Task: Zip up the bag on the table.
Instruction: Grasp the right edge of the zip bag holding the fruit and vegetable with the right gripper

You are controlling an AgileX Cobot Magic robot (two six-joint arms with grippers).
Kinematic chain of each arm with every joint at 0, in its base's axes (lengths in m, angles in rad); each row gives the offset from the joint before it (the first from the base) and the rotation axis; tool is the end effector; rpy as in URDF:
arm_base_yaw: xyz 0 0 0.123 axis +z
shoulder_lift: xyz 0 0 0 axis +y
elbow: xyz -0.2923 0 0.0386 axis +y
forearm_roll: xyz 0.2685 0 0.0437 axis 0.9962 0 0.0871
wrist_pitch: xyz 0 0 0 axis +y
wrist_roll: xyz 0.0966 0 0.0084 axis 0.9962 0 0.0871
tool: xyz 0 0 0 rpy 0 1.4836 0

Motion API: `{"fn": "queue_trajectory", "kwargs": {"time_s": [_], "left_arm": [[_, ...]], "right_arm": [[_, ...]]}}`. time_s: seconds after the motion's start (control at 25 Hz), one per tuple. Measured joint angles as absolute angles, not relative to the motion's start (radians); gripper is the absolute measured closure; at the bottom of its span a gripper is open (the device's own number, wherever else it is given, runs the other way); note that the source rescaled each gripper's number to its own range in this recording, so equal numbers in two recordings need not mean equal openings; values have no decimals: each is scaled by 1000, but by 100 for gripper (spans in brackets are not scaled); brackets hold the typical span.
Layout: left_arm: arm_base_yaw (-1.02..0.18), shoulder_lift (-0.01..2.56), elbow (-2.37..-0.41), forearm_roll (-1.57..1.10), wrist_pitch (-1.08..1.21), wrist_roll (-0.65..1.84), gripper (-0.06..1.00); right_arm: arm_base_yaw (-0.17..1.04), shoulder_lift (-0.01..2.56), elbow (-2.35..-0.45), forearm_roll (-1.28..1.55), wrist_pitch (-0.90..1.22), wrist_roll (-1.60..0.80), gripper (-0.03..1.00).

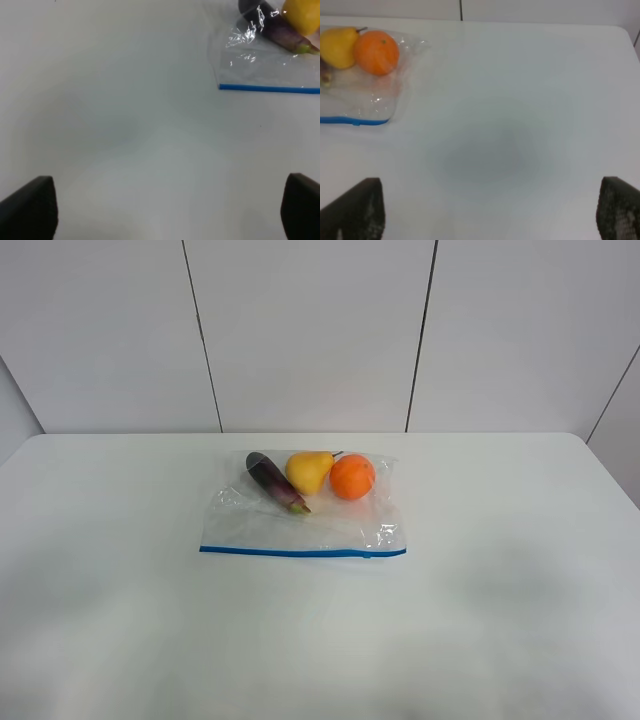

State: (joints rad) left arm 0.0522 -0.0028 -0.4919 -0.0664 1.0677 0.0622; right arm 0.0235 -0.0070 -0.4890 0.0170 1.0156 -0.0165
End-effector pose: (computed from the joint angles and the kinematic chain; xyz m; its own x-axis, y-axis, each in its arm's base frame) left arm 0.0091 -0.0052 0.2816 -0.4653 0.0058 -0.8851 0.0133 0.9999 -0.0004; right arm 0.0108 0.0017 0.2851 -0.4186 -0.0174 -0.9080 -0.0398 0.9992 -0.0008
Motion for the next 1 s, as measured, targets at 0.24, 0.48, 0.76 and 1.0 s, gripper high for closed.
{"fn": "queue_trajectory", "kwargs": {"time_s": [0.24,0.48,0.76,1.0], "left_arm": [[52,-3,-492,-66,1068,62,-6],[52,-3,-492,-66,1068,62,-6],[52,-3,-492,-66,1068,62,-6],[52,-3,-492,-66,1068,62,-6]], "right_arm": [[23,-7,-489,17,1016,-17,5],[23,45,-519,17,1014,-17,5],[23,481,-709,81,990,-17,5],[23,938,-811,273,864,-81,5]]}}
